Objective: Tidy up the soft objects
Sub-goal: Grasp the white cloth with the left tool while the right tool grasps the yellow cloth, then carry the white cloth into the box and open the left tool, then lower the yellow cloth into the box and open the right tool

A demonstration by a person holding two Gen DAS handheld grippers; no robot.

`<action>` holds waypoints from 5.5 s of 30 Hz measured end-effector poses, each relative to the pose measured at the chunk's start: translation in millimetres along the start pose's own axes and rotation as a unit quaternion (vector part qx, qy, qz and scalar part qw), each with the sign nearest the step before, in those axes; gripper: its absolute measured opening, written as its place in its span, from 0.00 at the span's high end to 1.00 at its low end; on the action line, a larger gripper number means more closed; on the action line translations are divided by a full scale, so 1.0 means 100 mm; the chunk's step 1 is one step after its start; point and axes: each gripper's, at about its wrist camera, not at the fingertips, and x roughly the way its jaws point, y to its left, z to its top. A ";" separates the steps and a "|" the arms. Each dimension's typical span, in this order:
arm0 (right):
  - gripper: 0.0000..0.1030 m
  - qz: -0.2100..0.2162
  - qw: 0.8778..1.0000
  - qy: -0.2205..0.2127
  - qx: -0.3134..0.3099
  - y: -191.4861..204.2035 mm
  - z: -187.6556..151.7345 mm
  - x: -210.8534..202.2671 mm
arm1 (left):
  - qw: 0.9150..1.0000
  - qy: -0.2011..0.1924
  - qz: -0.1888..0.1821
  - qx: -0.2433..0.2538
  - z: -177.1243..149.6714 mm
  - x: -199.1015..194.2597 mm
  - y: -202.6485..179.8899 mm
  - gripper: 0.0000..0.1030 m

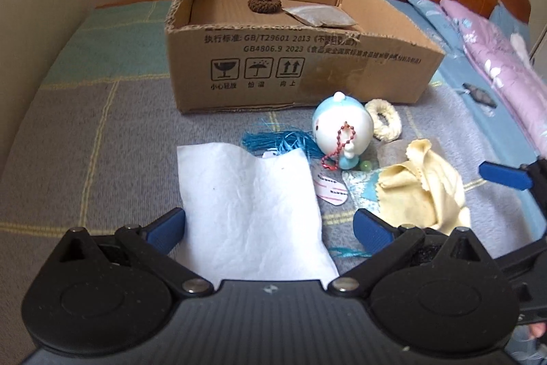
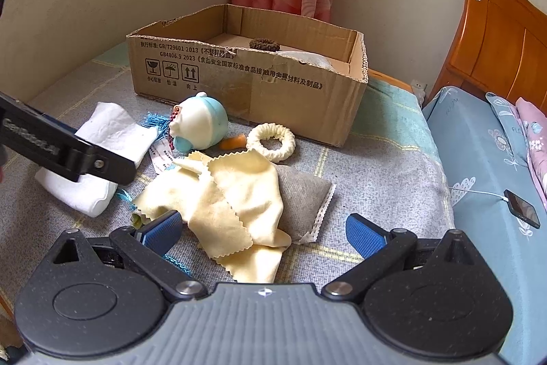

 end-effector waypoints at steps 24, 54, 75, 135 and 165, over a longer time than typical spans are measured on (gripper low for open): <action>0.00 0.003 1.000 0.003 -0.001 0.00 0.00 0.02 | 0.999 -0.034 0.037 -0.007 -0.15 -0.36 0.33 0.49; 0.31 0.050 0.997 -0.025 -0.058 0.19 0.07 0.01 | 0.998 -0.039 0.046 -0.035 -0.20 -0.43 0.51 0.48; 0.77 0.054 0.997 -0.036 -0.036 -0.05 0.18 -0.16 | 0.998 -0.049 0.037 0.011 -0.15 -0.56 0.32 0.48; 0.77 0.041 0.995 -0.096 -0.006 -0.56 1.52 -0.01 | 0.982 -0.158 0.104 -0.001 0.57 -0.76 0.18 0.01; 0.00 -0.019 0.998 -0.036 0.043 -0.44 1.49 0.00 | 0.981 -0.159 0.110 -0.006 0.22 -0.98 0.27 0.01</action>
